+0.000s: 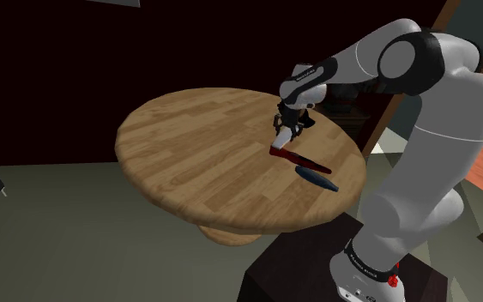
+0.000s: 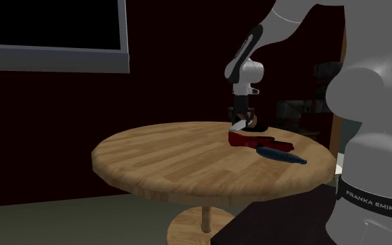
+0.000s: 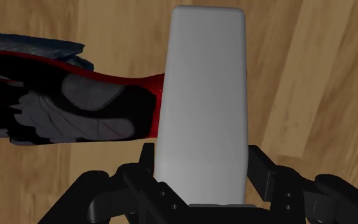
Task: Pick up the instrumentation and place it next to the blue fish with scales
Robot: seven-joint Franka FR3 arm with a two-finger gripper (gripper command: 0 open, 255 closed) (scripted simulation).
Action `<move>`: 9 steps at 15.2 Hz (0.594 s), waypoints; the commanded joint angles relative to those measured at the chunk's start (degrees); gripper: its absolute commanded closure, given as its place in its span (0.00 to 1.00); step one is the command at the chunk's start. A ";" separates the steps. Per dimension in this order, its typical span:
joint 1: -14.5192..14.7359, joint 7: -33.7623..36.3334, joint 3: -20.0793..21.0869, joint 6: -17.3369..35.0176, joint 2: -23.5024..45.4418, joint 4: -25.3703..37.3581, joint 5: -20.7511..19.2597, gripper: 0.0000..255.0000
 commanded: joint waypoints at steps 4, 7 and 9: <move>-4.17 -7.15 -2.40 -0.99 1.87 2.88 0.84 1.00; -6.67 -11.18 -3.65 -1.78 3.57 5.35 1.40 1.00; -8.34 -13.80 -4.42 -2.44 4.93 7.34 1.82 1.00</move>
